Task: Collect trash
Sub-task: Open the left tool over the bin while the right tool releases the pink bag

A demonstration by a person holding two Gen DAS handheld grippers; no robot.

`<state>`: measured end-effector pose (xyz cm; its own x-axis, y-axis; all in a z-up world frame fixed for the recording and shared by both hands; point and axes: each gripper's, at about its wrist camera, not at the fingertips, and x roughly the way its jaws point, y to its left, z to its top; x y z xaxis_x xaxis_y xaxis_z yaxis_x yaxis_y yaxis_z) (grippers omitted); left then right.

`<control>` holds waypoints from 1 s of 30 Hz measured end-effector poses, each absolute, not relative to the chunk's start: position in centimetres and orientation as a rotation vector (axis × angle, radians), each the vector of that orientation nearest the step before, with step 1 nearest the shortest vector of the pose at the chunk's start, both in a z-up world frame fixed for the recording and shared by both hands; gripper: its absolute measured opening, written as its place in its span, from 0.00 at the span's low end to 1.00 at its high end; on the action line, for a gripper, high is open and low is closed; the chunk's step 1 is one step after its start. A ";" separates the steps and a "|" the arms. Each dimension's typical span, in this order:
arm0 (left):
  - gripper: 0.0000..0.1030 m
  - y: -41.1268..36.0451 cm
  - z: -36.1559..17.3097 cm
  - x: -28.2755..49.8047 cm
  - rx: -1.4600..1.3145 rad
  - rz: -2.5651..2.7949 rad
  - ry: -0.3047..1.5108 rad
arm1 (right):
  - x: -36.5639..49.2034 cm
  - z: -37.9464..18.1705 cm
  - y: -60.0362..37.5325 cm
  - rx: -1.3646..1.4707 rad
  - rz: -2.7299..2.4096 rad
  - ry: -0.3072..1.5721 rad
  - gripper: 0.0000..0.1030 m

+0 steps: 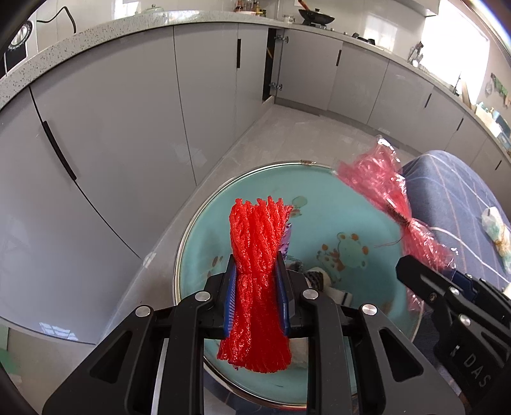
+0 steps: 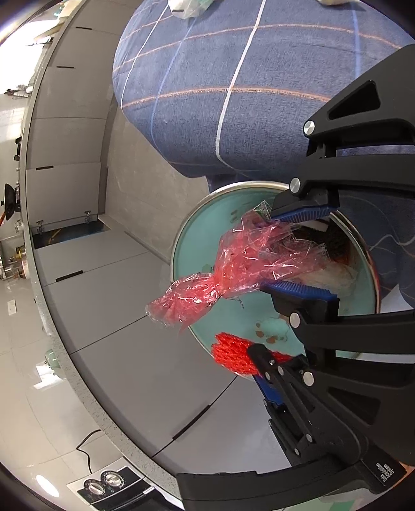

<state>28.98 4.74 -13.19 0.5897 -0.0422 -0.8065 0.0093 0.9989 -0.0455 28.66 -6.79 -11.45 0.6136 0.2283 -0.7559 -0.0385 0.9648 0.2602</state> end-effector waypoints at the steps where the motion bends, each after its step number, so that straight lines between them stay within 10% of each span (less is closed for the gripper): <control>1: 0.22 4.7 -13.3 29.1 -0.039 -0.028 0.943 | 28.8 -11.6 -6.8 0.226 0.158 0.902 0.34; 15: 0.24 4.5 -14.1 29.8 -0.035 -0.010 0.964 | 27.8 -10.3 -8.4 0.264 0.176 0.838 0.49; 21: 0.65 3.6 -13.4 28.9 -0.018 -0.018 0.928 | 25.3 -7.6 -10.9 0.289 0.130 0.753 0.49; 30: 0.87 2.0 -11.0 26.8 -0.030 -0.018 0.847 | 21.9 -6.5 -14.5 0.309 0.060 0.701 0.61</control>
